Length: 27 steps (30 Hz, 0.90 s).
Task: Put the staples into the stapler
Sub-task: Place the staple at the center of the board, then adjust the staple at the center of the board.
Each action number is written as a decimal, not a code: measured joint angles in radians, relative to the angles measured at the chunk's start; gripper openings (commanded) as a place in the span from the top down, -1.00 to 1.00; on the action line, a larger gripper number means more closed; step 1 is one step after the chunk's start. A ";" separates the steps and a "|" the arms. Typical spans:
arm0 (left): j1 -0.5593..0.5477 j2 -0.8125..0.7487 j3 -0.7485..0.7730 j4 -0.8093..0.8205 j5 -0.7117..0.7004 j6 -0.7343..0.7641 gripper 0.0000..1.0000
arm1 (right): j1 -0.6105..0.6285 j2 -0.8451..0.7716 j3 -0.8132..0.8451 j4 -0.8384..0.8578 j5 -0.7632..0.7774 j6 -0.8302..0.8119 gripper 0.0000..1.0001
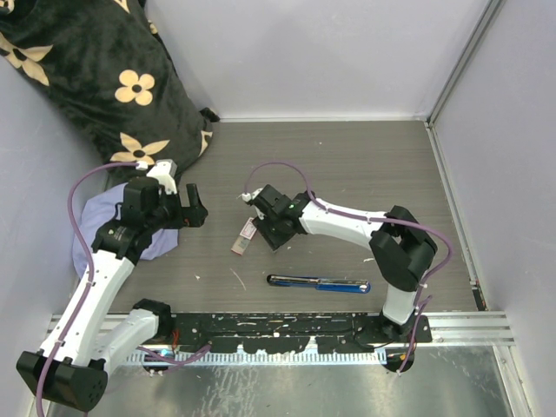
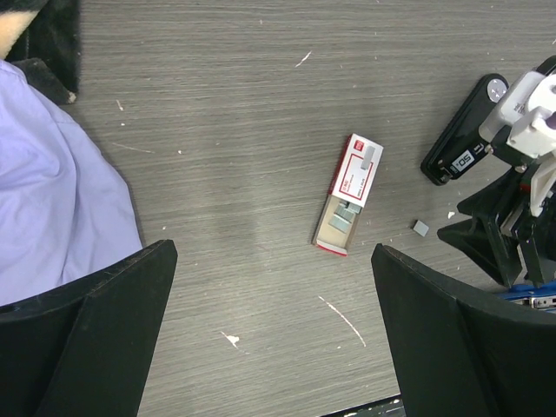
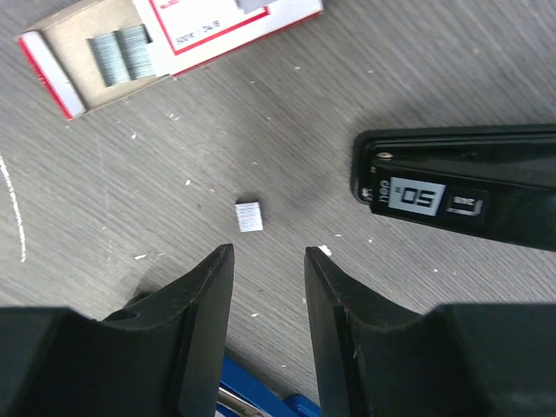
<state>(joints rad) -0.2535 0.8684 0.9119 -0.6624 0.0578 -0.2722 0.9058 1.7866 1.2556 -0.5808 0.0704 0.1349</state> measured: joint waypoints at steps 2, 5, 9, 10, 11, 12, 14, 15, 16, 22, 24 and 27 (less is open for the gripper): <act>0.000 0.004 0.000 0.000 0.000 0.000 -0.96 | 0.001 0.002 0.000 0.003 -0.024 -0.003 0.13; 0.000 0.010 0.000 0.000 0.000 0.000 -0.96 | 0.002 0.012 0.000 0.012 -0.049 -0.005 0.13; 0.000 0.011 0.000 0.000 0.000 0.000 -0.96 | 0.008 0.036 0.000 0.021 -0.061 -0.005 0.13; 0.000 0.011 0.000 0.000 0.000 0.000 -0.96 | 0.010 0.041 0.001 0.023 -0.061 -0.005 0.13; 0.000 0.011 0.000 0.000 0.000 0.000 -0.96 | 0.011 0.047 0.001 0.025 -0.061 -0.005 0.13; 0.000 0.011 0.000 0.000 0.000 0.000 -0.96 | 0.012 0.053 0.001 0.026 -0.061 -0.005 0.12; 0.000 0.011 0.000 0.000 0.000 0.000 -0.96 | 0.015 0.065 0.001 0.027 -0.058 -0.005 0.13; 0.000 0.011 0.000 0.000 0.000 0.000 -0.96 | 0.016 0.069 0.001 0.028 -0.056 -0.005 0.15; 0.000 0.011 0.000 0.000 0.000 0.000 -0.96 | 0.018 0.074 0.001 0.028 -0.055 -0.006 0.17; 0.000 0.011 0.000 0.000 0.000 0.000 -0.96 | 0.028 0.092 0.002 0.028 -0.048 -0.010 0.27; 0.000 0.011 0.000 0.000 0.000 0.000 -0.96 | 0.030 0.098 0.003 0.029 -0.043 -0.014 0.28; 0.000 0.011 0.000 0.000 0.000 0.000 -0.96 | 0.034 0.109 0.005 0.032 -0.035 -0.022 0.29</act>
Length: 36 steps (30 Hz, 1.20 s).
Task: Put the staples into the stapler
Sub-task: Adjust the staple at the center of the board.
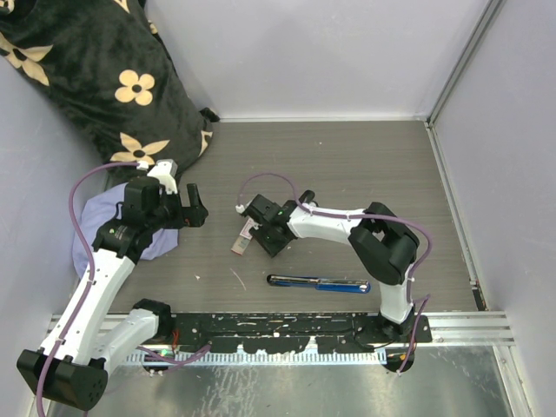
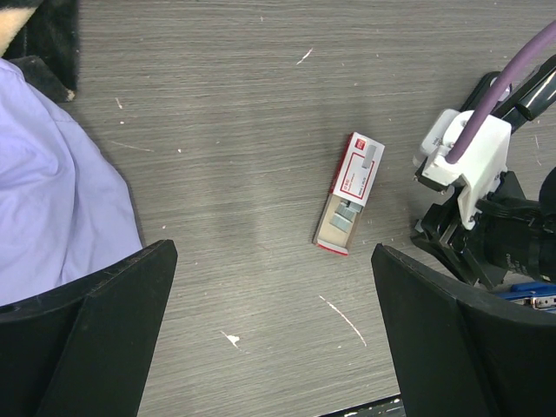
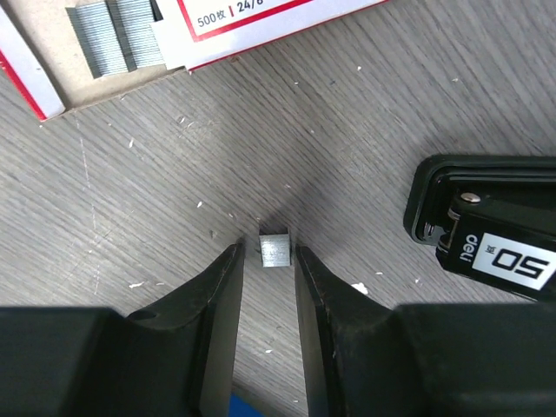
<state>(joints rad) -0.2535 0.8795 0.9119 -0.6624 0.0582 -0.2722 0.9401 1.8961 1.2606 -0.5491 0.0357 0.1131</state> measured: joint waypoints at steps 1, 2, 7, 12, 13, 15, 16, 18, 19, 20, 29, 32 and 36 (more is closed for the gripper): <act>0.000 0.000 0.000 0.000 0.000 0.000 -0.96 | 0.000 0.004 0.001 0.000 0.004 -0.002 0.29; 0.000 0.000 0.000 0.000 0.000 0.000 -0.96 | 0.001 0.008 0.003 0.001 0.005 -0.003 0.29; 0.000 0.000 0.000 0.000 0.001 0.000 -0.96 | 0.001 0.010 0.007 0.002 0.016 -0.008 0.28; 0.000 0.000 0.000 0.000 0.004 0.000 -0.96 | 0.002 0.012 0.010 0.001 0.020 -0.019 0.41; 0.000 0.000 0.000 0.000 0.005 0.000 -0.96 | 0.002 0.013 0.011 0.001 0.017 -0.025 0.44; 0.000 0.000 0.000 0.000 0.008 0.000 -0.96 | 0.003 0.016 0.014 0.002 0.008 -0.041 0.47; 0.000 0.000 0.000 0.000 0.010 0.000 -0.96 | 0.003 0.016 0.014 0.003 0.002 -0.055 0.48; 0.000 0.000 0.000 0.000 0.011 0.000 -0.96 | 0.004 0.016 0.014 0.005 -0.016 -0.085 0.48; 0.000 0.000 0.000 0.000 0.011 0.000 -0.96 | 0.004 0.016 0.014 0.007 -0.026 -0.103 0.46; 0.000 0.000 0.000 0.000 0.011 0.000 -0.96 | 0.004 0.016 0.014 0.010 -0.039 -0.125 0.41; 0.000 0.000 0.000 0.002 0.030 0.000 -0.96 | 0.005 0.018 0.013 0.050 -0.043 -0.218 -0.03; 0.000 0.000 0.000 0.009 0.038 0.000 -0.96 | 0.005 0.017 0.006 0.068 -0.013 -0.218 -0.03; 0.000 0.000 0.000 0.018 0.045 0.000 -0.96 | 0.012 0.001 -0.019 0.095 0.014 -0.213 -0.03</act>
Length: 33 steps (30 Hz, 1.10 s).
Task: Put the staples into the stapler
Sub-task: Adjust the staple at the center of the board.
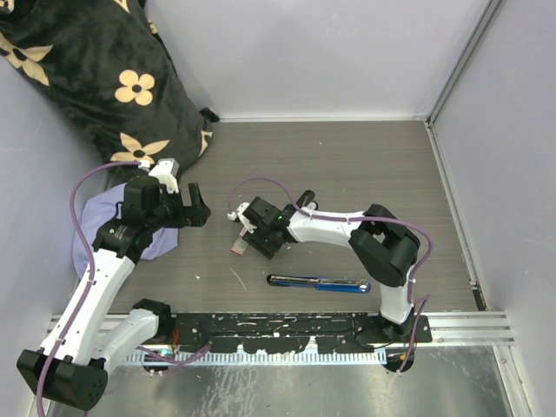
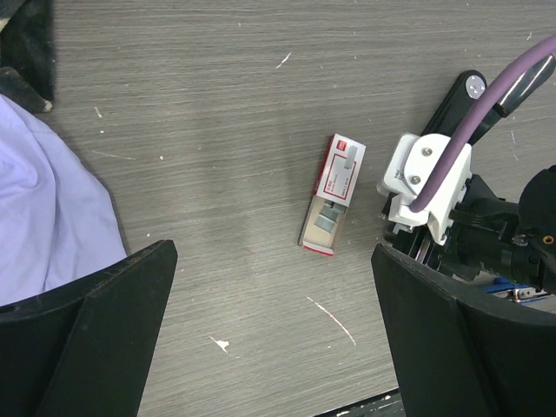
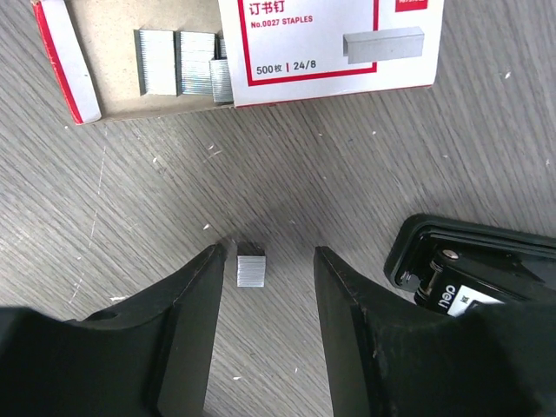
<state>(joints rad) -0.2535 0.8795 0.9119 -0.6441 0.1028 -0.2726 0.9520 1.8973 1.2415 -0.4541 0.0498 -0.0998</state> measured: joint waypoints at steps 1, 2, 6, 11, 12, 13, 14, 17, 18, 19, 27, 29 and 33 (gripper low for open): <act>0.000 0.000 0.000 0.001 0.000 0.000 -0.96 | 0.002 -0.005 -0.008 0.010 0.007 0.001 -0.03; 0.000 0.000 0.000 0.002 0.000 0.000 -0.96 | 0.003 -0.008 -0.014 0.016 0.013 0.001 -0.03; 0.000 0.000 0.000 0.004 0.002 0.000 -0.96 | 0.003 -0.021 -0.032 0.034 0.041 -0.001 -0.03; 0.000 0.000 0.000 0.004 0.005 0.000 -0.96 | 0.002 -0.027 -0.040 0.036 0.064 -0.007 -0.03; 0.000 0.000 0.000 0.004 0.005 0.000 -0.96 | 0.002 -0.029 -0.041 0.035 0.068 -0.008 -0.03; 0.000 0.000 0.000 0.004 0.006 0.000 -0.96 | 0.003 -0.030 -0.043 0.035 0.072 -0.008 -0.03; 0.000 0.000 0.000 0.004 0.007 0.000 -0.96 | 0.002 -0.031 -0.044 0.034 0.075 -0.008 -0.03; 0.000 0.000 0.000 0.004 0.007 0.000 -0.96 | 0.002 -0.037 -0.050 0.032 0.074 -0.010 -0.03; 0.000 0.000 0.000 0.004 0.007 0.000 -0.96 | 0.002 -0.040 -0.053 0.030 0.071 -0.010 -0.03; 0.000 0.000 0.000 0.004 0.007 0.000 -0.96 | 0.002 -0.043 -0.058 0.029 0.067 -0.010 -0.03; 0.000 0.000 0.000 0.004 0.007 0.000 -0.96 | 0.002 -0.075 -0.095 0.012 0.053 -0.007 0.02; 0.000 0.000 0.000 0.004 0.007 0.000 -0.96 | 0.000 -0.075 -0.095 0.011 0.062 -0.001 0.03; 0.000 0.000 0.000 0.004 0.007 0.000 -0.96 | -0.008 -0.074 -0.095 0.011 0.069 0.019 0.03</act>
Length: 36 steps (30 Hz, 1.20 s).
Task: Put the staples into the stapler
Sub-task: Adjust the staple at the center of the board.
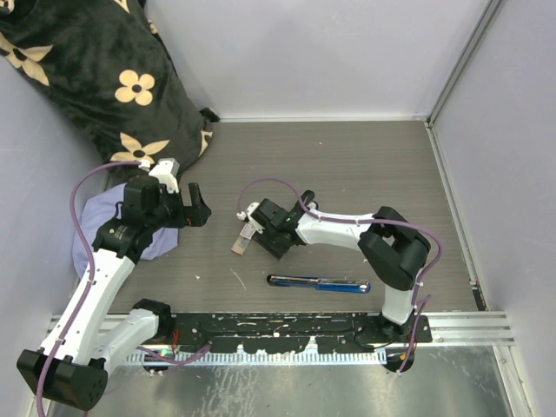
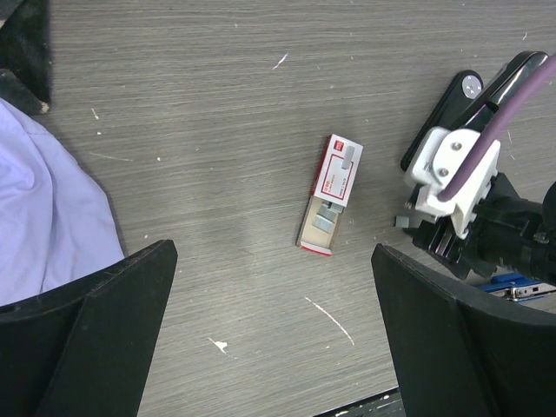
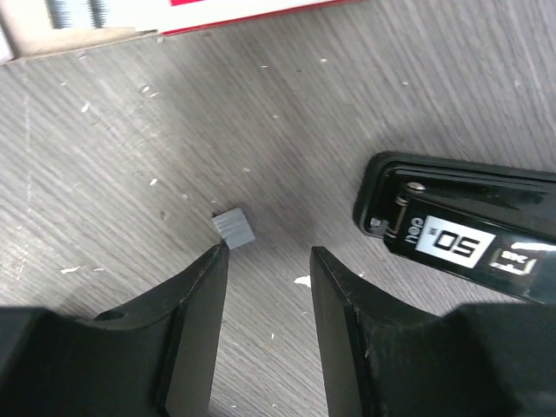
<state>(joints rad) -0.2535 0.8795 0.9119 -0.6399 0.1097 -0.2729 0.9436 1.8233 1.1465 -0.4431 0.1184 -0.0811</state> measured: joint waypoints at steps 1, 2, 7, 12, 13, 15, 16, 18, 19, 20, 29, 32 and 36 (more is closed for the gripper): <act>0.000 0.000 0.000 0.000 0.000 0.000 -0.96 | -0.007 0.000 0.000 0.000 0.000 0.007 0.03; 0.000 0.000 0.000 0.000 0.000 0.000 -0.96 | -0.013 0.001 0.002 0.000 0.000 0.013 0.03; 0.000 0.000 0.000 0.000 0.000 0.000 -0.96 | -0.040 0.013 0.014 0.001 0.006 0.048 0.03; 0.000 0.000 0.000 0.000 0.000 0.000 -0.96 | -0.051 0.027 0.031 0.004 0.012 0.069 0.04; 0.000 0.000 0.000 0.000 0.000 0.000 -0.96 | -0.051 0.029 0.035 0.004 0.014 0.075 0.03; 0.000 0.000 0.000 0.000 0.000 0.000 -0.96 | -0.053 0.037 0.043 0.009 0.016 0.084 0.04; 0.000 0.000 0.000 0.000 0.000 0.000 -0.96 | -0.054 0.040 0.047 0.012 0.016 0.087 0.04; 0.000 0.000 0.000 0.000 0.000 0.001 -0.98 | -0.058 0.045 0.053 0.018 0.016 0.093 0.04; 0.000 0.000 0.000 0.000 0.001 0.000 -1.00 | -0.060 0.048 0.056 0.020 0.016 0.095 0.05; 0.000 0.000 0.000 0.000 0.003 0.000 -0.96 | -0.061 0.049 0.056 0.024 0.015 0.097 0.04; -0.087 0.006 -0.024 0.029 0.025 -0.003 -0.70 | -0.079 -0.016 0.056 0.024 -0.079 0.103 -0.01; -0.161 0.027 -0.024 0.053 0.017 -0.009 -0.56 | -0.092 -0.117 0.054 0.024 -0.119 0.109 -0.03; -0.249 0.087 -0.024 0.098 0.006 -0.031 -0.37 | -0.140 -0.280 0.019 0.035 -0.172 0.130 -0.10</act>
<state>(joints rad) -0.5030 0.9665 0.8879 -0.5423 0.1154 -0.3038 0.8036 1.5436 1.1656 -0.4076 -0.0536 0.0494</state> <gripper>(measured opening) 0.734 0.523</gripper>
